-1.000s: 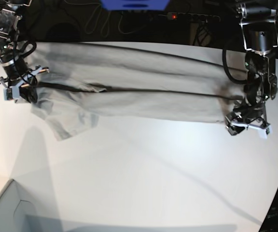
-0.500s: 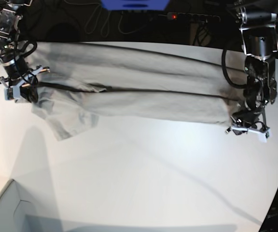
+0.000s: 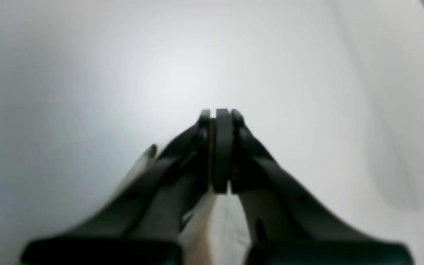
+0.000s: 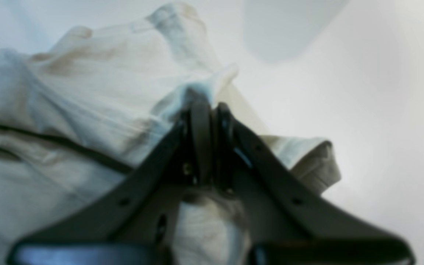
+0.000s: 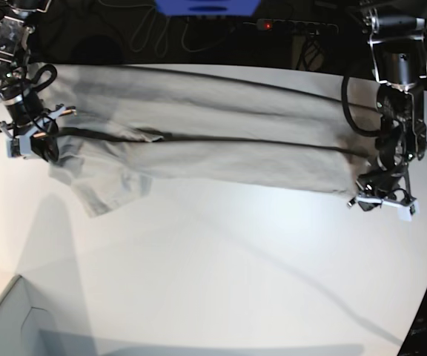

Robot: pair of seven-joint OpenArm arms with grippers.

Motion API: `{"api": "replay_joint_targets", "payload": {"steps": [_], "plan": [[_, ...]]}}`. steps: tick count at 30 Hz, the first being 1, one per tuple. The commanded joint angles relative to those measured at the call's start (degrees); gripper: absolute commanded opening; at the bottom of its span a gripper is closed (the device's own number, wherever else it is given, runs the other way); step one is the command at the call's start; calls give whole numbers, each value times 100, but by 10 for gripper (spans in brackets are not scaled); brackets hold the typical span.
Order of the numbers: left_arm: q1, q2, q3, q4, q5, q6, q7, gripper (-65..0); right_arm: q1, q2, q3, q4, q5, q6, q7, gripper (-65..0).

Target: Layout the t-shirt on the table in an organized manner, then fold the t-shirt properly

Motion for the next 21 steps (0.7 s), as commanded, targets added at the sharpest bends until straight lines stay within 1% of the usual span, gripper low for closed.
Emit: {"api": "replay_joint_targets", "payload": {"steps": [1,2,5,7,9,12,14,15,17,19,21], "plan": [[-26,-73,-28,215,-67,-49,-119,-650,4,88,52,119,122,41,148,-566],[9,-64,-28,321,-67,-49,-119,-650,-23,88,52,119,122,41,148,-525],[150,-47,-37,646,-67,-57,-119,-650,-67,167,52,128,122,41,148,-374],[220,-38,-46,866,-76,-57,-119,-650,-128,176,61,198,157,41,148,-300],[317,-38,-54,1042,-76,-57,-119,-650,-155,194,263,471,157,41,148,-251],[352,-38,-54,1209,-76,-49,-119,-650,-93,-53,738,875,166,41,148,-230],[396,-38,-63,1226,-76,-57,-119,-650,56,-132,887,1060,166,41,148,-230],[422,-38,-63,1226,-76,-57,-119,-650,135,-141,852,1060,140,41,131,-228],[422,-38,-63,1226,-85,-57,-119,-650,320,-79,544,954,131,41,-71,-228],[431,-38,-63,1226,-85,-57,-119,-650,584,150,87,778,131,41,-467,-228],[431,-38,-63,1226,-85,-57,-119,-650,971,299,-388,488,122,41,-880,-228]]}}
